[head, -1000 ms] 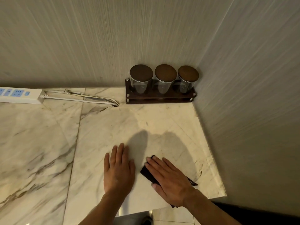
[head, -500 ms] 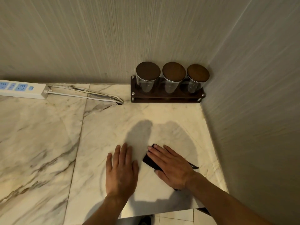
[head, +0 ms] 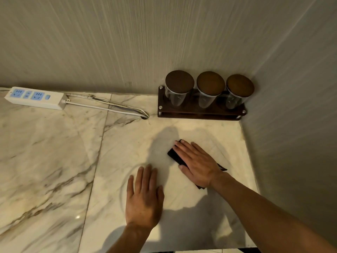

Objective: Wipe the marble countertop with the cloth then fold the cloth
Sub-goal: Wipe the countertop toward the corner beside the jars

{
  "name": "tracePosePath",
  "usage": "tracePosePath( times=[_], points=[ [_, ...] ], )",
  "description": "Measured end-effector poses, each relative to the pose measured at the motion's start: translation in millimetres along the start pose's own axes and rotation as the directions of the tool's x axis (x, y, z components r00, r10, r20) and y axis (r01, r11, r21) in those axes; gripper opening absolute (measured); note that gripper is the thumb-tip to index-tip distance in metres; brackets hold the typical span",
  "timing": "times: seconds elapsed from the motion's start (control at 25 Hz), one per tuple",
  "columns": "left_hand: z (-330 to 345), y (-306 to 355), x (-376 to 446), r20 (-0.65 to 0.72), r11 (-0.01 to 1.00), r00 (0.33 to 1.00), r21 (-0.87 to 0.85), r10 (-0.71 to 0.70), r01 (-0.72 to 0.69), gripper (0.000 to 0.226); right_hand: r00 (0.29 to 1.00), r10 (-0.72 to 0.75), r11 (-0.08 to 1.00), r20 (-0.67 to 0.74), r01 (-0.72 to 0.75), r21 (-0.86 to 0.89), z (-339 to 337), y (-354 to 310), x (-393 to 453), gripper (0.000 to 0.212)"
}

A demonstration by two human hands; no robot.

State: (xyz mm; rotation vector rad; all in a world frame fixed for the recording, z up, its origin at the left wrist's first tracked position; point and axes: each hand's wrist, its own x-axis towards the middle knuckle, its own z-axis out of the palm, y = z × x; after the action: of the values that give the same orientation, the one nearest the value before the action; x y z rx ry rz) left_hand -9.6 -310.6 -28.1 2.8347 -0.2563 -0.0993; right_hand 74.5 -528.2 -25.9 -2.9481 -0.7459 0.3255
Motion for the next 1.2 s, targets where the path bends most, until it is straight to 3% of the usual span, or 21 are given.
tracePosePath(
  times=[0.16, 0.36, 0.64, 0.84, 1.0, 1.2],
  points=[
    [2, -2, 0, 0.007, 1.000, 1.000, -0.004, -0.001, 0.001, 0.052, 0.996, 0.080, 0.997, -0.043, -0.080, 0.021, -3, 7, 17, 0.062],
    [6, -3, 1, -0.003, 1.000, 1.000, -0.003, 0.004, -0.004, 0.053, 0.951, 0.298, 0.952, -0.086, -0.289, 0.096, -6, 12, 39, 0.063],
    [6, -3, 1, 0.018, 0.999, 1.000, 0.043, -0.003, 0.003, 0.054, 0.793, 0.600, 0.792, -0.111, -0.568, 0.224, -4, 11, 59, 0.062],
    [6, -2, 2, 0.021, 0.999, 1.000, 0.052, -0.009, 0.008, 0.053, 0.622, 0.776, 0.619, -0.099, -0.722, 0.309, -2, 5, 60, 0.062],
    [8, -3, 1, 0.010, 0.999, 1.000, 0.044, 0.001, -0.002, 0.054, 0.504, 0.858, 0.501, -0.096, -0.782, 0.371, 0, -5, 54, 0.062],
    [9, -4, 1, -0.022, 0.999, 0.999, 0.029, 0.031, -0.030, 0.054, 0.448, 0.887, 0.456, -0.115, -0.805, 0.379, 4, -21, 36, 0.063]
  ],
)
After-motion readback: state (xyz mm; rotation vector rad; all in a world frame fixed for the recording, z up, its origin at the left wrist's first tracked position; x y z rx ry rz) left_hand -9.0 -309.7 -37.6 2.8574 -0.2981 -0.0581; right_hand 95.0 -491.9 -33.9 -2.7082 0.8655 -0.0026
